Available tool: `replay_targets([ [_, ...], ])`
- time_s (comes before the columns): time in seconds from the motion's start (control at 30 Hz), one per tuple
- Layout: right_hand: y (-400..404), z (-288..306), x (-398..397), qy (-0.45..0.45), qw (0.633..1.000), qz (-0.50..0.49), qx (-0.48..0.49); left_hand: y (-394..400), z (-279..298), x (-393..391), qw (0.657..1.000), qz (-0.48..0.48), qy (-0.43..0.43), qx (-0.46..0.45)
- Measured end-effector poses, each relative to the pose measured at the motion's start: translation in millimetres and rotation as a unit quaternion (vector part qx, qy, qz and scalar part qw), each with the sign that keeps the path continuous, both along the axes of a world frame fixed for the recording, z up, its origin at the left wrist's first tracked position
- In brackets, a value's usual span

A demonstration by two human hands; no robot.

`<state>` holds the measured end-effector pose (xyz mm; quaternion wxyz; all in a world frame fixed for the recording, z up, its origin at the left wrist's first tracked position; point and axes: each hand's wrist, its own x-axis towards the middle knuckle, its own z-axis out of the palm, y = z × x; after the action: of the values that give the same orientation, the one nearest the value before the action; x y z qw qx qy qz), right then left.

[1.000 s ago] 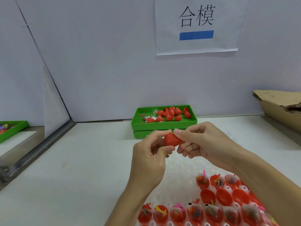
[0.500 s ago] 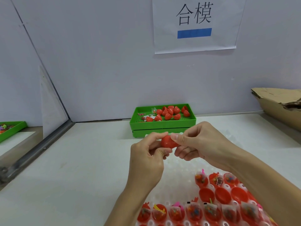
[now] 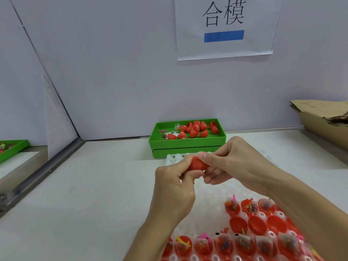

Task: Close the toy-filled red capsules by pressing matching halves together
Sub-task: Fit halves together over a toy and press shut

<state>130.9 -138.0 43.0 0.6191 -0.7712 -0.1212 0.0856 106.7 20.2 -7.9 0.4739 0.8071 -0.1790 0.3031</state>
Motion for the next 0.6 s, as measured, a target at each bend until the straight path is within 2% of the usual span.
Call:
replay_targets([
  [0.13, -3, 8, -2, -0.019, 0.999, 0.0, -0.051, 0, 7, -4, 0.998, -0.038, 0.041, -0.022],
  [0.3, -5, 9, 1, -0.076, 0.994, -0.007, -0.084, 2, 11, -1, 0.969, -0.107, 0.145, -0.167],
  [0.37, -6, 8, 3, -0.113, 0.988, -0.018, -0.108, 1, 12, 0, 0.938, -0.12, 0.191, -0.262],
  [0.47, -6, 3, 3, -0.229, 0.96, -0.064, -0.145, -3, 14, 2, 0.867, -0.155, 0.24, -0.409],
  [0.6, 10, -12, -3, -0.355, 0.922, -0.004, -0.157, -6, 17, 0, 0.801, -0.218, 0.27, -0.488],
])
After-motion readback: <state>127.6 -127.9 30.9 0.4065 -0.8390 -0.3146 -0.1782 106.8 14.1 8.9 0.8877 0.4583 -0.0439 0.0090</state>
